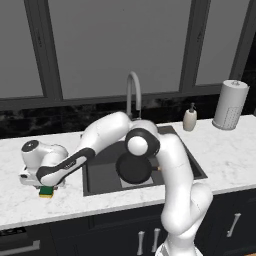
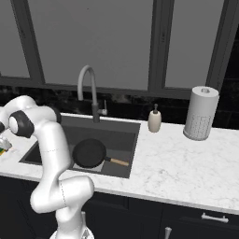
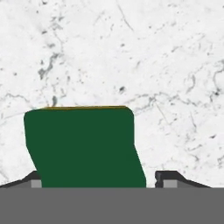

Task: Pick the pan and sponge and place them into the sink. Then turn on the water.

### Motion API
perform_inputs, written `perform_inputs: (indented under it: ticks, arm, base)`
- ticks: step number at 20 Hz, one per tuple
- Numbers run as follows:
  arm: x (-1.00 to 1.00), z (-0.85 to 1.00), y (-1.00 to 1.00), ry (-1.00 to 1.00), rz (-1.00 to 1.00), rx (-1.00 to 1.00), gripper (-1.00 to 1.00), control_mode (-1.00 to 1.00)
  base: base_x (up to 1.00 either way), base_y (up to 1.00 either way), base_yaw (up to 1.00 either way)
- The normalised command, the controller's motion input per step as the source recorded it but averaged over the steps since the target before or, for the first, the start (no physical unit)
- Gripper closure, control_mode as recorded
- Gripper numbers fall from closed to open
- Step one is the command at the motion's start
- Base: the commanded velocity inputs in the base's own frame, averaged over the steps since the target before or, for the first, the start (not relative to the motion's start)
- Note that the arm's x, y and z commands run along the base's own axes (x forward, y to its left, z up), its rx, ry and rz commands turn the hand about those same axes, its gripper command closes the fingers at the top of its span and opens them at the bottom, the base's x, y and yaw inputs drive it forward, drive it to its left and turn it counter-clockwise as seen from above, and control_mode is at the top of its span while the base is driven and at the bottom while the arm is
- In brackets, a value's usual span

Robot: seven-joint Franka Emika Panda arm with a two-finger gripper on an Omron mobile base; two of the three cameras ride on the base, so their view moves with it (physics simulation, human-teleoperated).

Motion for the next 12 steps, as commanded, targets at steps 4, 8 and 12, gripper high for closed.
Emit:
perform_inputs:
  ticks: [4, 8, 12]
  arm:
    - [0.0, -0.44, -0.07, -0.02, 0.0, 0.03, 1.0, -1.0]
    - [0.0, -0.08, -0.03, -0.12, -0.01, 0.03, 1.0, -1.0]
    - [-0.06, 0.02, -0.08, -0.07, -0.09, 0.06, 1.0, -1.0]
  base:
    - [0.0, 0.0, 0.0]
    - [0.0, 0.0, 0.0]
    - [0.0, 0.0, 0.0]
